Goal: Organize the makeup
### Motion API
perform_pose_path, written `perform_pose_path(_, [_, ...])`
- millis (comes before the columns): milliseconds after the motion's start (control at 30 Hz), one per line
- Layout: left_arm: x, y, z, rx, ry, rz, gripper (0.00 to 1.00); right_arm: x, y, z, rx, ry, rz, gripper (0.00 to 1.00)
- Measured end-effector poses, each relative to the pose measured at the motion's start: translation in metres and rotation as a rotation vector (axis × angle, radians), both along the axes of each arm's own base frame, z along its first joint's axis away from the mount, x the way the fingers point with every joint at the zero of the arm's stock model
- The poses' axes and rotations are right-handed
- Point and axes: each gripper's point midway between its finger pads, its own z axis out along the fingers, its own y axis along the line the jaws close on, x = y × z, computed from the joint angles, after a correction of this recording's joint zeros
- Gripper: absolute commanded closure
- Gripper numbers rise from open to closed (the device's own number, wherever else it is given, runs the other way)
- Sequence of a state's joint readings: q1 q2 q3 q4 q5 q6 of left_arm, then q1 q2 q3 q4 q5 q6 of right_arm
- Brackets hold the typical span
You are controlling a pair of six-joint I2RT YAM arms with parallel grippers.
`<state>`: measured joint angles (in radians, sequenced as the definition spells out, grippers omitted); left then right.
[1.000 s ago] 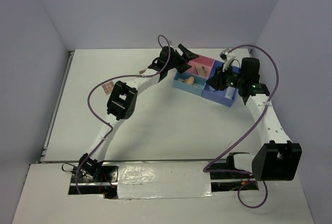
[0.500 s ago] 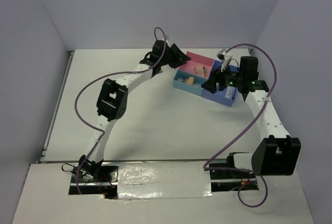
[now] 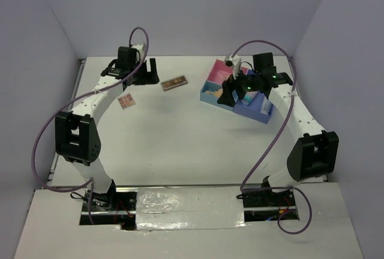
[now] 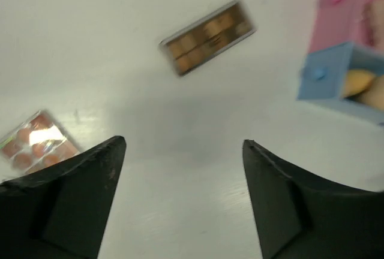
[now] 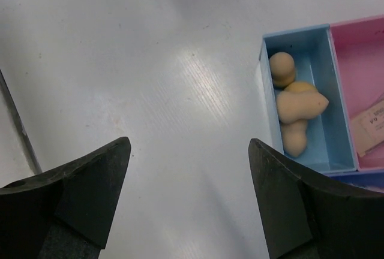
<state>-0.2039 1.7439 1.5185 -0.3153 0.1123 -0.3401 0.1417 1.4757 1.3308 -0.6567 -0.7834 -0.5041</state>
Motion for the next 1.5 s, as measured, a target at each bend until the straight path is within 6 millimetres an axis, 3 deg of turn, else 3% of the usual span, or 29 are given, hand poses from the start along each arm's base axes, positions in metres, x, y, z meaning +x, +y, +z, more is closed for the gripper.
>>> perform_pose_path(67, [-0.014,0.025,-0.03,0.083,0.089,0.043,0.01,0.002,0.012,-0.004,-0.027,0.002,0.03,0.08])
perform_pose_path(200, [-0.044,0.087,-0.079,0.148,0.272,0.175,0.01,0.006,0.039,-0.016,-0.09,0.012,0.069,0.05])
perform_pose_path(300, [-0.057,0.134,-0.093,0.138,0.358,0.313,0.01,0.008,0.054,-0.026,-0.127,0.038,0.061,0.02])
perform_pose_path(400, [-0.061,0.161,-0.096,0.134,0.396,0.434,0.01,0.013,0.056,-0.035,-0.146,0.077,0.02,0.01])
perform_pose_path(833, [-0.042,0.153,-0.136,0.069,0.523,0.586,0.01,0.021,0.05,-0.045,-0.168,0.127,-0.068,0.01])
perform_pose_path(1500, [-0.012,0.15,-0.175,0.051,0.596,0.596,0.03,0.017,0.051,-0.05,-0.164,0.144,-0.062,0.0])
